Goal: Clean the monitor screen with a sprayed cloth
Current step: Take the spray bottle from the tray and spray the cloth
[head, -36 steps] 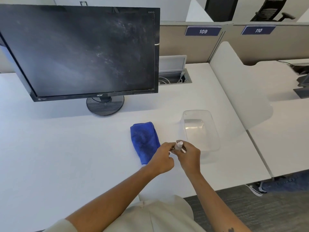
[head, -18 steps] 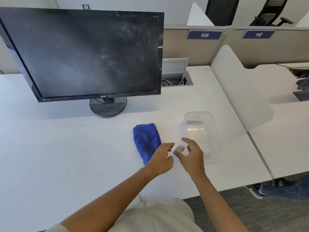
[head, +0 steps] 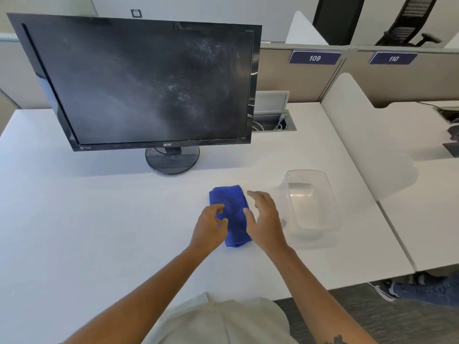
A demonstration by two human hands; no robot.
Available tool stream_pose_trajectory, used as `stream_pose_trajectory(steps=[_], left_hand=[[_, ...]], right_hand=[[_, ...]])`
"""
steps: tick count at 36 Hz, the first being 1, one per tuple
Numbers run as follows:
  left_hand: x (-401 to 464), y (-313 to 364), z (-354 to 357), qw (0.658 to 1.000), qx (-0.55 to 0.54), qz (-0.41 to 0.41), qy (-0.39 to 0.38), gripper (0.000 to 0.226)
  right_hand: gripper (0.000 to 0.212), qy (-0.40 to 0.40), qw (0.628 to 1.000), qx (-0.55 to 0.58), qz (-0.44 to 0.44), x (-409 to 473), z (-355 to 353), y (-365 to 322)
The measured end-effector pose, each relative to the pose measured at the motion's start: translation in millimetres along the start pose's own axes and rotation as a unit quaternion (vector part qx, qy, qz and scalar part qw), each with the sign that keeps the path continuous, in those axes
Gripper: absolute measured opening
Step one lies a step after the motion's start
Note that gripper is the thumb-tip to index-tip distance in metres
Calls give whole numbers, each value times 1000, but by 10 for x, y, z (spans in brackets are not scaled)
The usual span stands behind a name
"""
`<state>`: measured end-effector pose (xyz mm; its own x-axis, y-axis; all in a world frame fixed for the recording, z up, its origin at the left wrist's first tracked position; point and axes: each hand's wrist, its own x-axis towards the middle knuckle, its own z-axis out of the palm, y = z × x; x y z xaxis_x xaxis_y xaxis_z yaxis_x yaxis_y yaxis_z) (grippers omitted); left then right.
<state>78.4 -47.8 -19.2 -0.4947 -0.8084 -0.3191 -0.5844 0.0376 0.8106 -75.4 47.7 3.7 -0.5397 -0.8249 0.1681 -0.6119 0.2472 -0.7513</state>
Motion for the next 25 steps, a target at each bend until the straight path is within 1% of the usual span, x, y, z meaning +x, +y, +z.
stream_pose_trajectory(steps=[3,6,10,13,16,19,21,23,25], left_hand=[[20,-91,-47,999,-9,-36,-8,55],[19,-119,-75,996,-37,-77,-19,64],[35,-116,-64,987,-85,-129,-37,72],[54,-102,-53,981,-113,-147,-54,69],[77,-112,-28,977,-137,-149,-63,62],[104,-112,-28,969,-175,-160,-64,61],[128,-111,-41,963,-195,-173,-63,62],[151,-117,-56,959,-205,-186,-69,66],[164,-135,-72,953,-213,-200,-75,68]], right_hand=[[49,-57,996,-23,66,51,191,24],[54,-102,984,-51,137,121,324,25],[54,-120,968,-109,190,195,465,53],[54,-119,959,-135,219,222,522,48],[54,-120,952,-118,257,237,566,31],[58,-111,948,-89,284,237,605,24],[59,-98,944,-45,313,227,609,14],[58,-85,933,7,351,209,615,12],[62,-78,919,50,383,183,625,5]])
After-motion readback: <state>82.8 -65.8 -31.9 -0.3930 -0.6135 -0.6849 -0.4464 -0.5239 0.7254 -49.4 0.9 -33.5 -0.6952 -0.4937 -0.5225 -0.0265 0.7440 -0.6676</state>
